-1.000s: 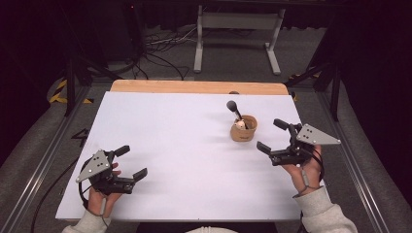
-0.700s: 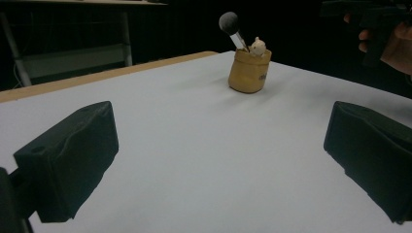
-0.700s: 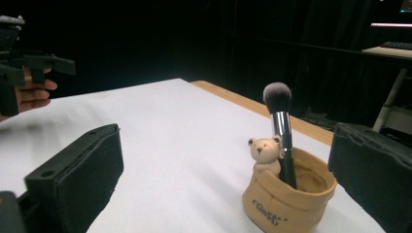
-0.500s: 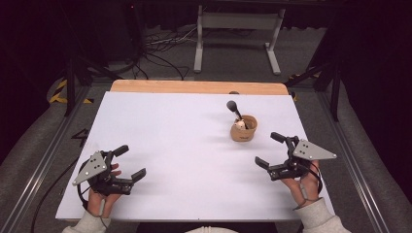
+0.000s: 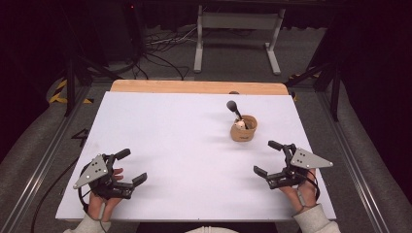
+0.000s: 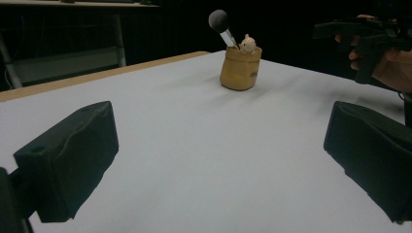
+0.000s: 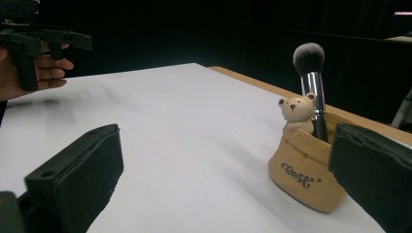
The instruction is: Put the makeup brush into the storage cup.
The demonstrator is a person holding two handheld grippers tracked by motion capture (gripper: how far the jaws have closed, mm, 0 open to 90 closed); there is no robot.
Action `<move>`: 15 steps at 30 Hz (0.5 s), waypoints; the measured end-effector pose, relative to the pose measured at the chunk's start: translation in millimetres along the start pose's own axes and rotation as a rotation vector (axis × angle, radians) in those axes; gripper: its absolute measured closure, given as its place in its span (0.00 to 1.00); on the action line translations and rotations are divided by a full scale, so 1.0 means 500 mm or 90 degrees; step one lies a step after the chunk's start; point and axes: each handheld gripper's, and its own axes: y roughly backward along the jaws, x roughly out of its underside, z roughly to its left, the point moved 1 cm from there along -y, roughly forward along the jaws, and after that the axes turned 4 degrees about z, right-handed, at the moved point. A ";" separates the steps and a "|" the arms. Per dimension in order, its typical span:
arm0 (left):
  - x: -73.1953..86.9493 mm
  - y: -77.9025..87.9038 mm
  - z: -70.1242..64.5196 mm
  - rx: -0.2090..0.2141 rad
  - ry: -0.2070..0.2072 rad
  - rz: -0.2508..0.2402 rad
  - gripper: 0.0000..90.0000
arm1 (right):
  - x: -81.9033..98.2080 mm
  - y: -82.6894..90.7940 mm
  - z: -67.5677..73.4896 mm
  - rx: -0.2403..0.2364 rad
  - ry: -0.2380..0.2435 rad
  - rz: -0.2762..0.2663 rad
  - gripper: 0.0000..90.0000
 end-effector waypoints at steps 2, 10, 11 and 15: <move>0.001 -0.002 -0.001 0.003 -0.006 0.000 0.00 | 0.006 0.001 0.003 0.003 0.006 0.001 0.00; 0.005 -0.007 -0.001 0.013 -0.010 0.008 0.00 | 0.031 -0.009 0.008 -0.004 0.000 0.029 0.00; 0.007 -0.008 -0.001 0.013 -0.006 0.008 0.00 | 0.034 -0.011 0.007 -0.005 -0.004 0.031 0.00; 0.014 -0.009 0.006 0.024 0.016 0.002 0.00 | 0.046 -0.020 0.002 -0.004 -0.027 0.052 0.00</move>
